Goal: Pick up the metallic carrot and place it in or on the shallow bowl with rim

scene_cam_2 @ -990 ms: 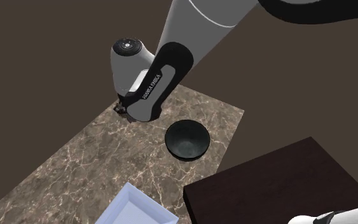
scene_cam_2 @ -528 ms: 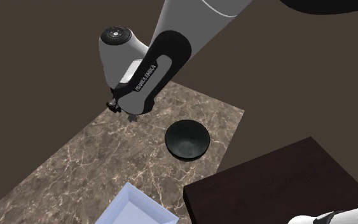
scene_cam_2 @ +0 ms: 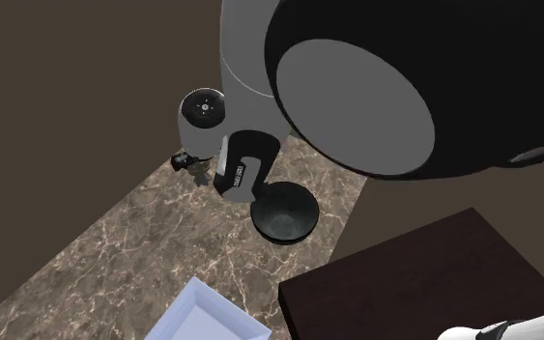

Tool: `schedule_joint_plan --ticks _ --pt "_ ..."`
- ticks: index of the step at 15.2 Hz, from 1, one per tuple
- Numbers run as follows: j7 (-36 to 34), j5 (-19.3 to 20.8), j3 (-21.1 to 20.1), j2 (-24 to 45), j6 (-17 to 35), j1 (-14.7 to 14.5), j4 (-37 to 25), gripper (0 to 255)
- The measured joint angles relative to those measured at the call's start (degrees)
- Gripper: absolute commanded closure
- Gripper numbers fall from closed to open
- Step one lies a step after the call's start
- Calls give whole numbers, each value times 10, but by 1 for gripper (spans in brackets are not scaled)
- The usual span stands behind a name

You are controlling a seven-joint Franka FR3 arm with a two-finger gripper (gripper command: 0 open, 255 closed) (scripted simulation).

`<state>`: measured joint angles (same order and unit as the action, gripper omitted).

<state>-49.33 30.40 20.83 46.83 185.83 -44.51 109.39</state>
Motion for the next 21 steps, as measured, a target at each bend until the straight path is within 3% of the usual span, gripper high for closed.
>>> schedule_joint_plan --ticks 6,12,13,21 --pt "-10 -15 0 50 9 8 -51 0" --pt "-10 -16 -2 57 9 11 -58 0" --pt "-10 -16 -2 57 9 11 -58 255" --pt "-10 -16 -3 57 10 11 -59 255"
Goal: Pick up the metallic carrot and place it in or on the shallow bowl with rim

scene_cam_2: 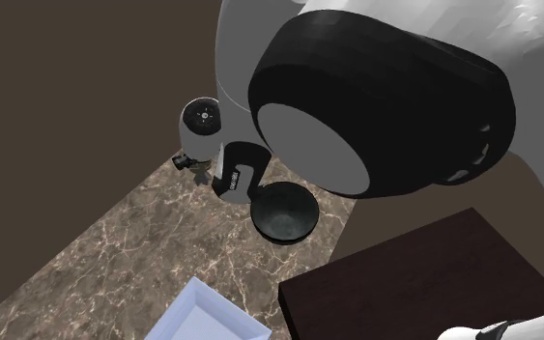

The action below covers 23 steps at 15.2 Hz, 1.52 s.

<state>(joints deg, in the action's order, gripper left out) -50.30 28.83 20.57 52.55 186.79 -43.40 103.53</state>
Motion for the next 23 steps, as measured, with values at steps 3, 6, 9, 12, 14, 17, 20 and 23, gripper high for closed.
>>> schedule_joint_plan --ticks 3,6,9,12,14,17,20,23 --pt "1 1 0 -4 -2 1 3 255" --pt "6 5 -7 -22 -14 5 9 255" --pt "10 8 -11 -47 -24 7 23 255" --pt "18 13 -19 -73 -36 15 36 255" --pt "23 15 -27 -85 -46 21 37 255" --pt "31 17 -35 -109 -58 28 48 255" --pt "38 18 -43 -132 -73 34 57 255" --pt "48 17 -55 -154 -89 43 62 255"
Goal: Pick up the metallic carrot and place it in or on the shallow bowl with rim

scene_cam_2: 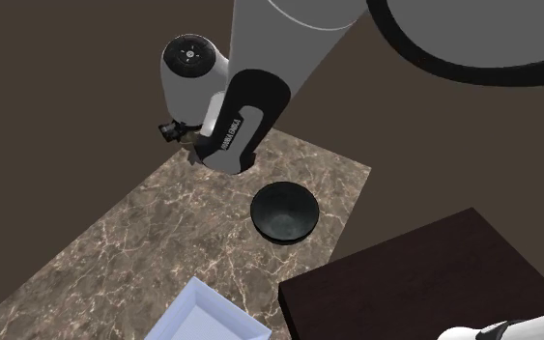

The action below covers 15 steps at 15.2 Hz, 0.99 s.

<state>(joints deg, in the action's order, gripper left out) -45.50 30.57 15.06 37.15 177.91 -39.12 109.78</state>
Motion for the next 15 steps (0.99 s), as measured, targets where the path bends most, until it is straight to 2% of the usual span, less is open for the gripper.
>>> schedule_joint_plan --ticks 11,12,15 --pt "39 -14 -42 -74 -61 31 14 255" --pt "38 -10 -39 -85 -57 29 29 255" --pt "12 20 -2 -133 -32 2 101 255"
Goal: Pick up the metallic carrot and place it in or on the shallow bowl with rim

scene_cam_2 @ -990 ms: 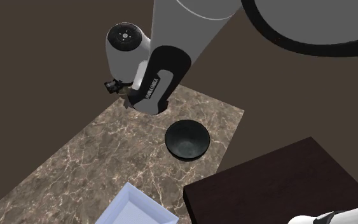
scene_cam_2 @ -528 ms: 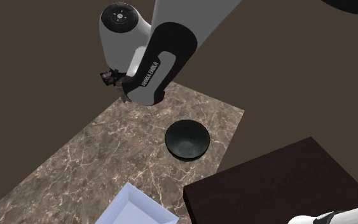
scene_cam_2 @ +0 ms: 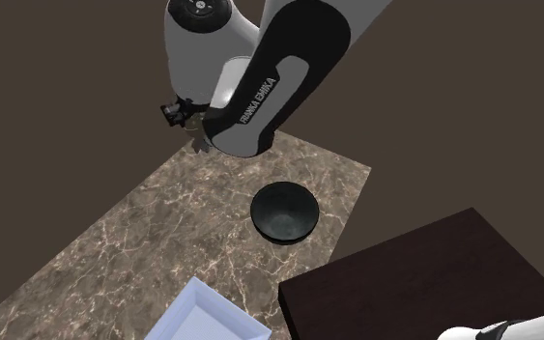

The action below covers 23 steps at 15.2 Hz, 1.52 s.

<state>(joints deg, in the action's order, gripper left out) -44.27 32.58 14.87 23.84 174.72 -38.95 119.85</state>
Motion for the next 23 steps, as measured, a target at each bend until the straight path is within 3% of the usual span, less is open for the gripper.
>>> schedule_joint_plan --ticks 4,7,10,12,16,19,23 --pt "-53 66 82 -63 35 -63 97 255" --pt "-127 155 183 -108 56 -146 162 255" --pt "-243 299 305 -157 62 -243 213 255" --pt "-327 411 356 -206 40 -284 242 255" --pt "-417 572 373 -318 -17 -273 314 255" --pt "-406 611 362 -412 -70 -239 377 255" --pt "-493 700 377 -390 -55 -249 376 255"
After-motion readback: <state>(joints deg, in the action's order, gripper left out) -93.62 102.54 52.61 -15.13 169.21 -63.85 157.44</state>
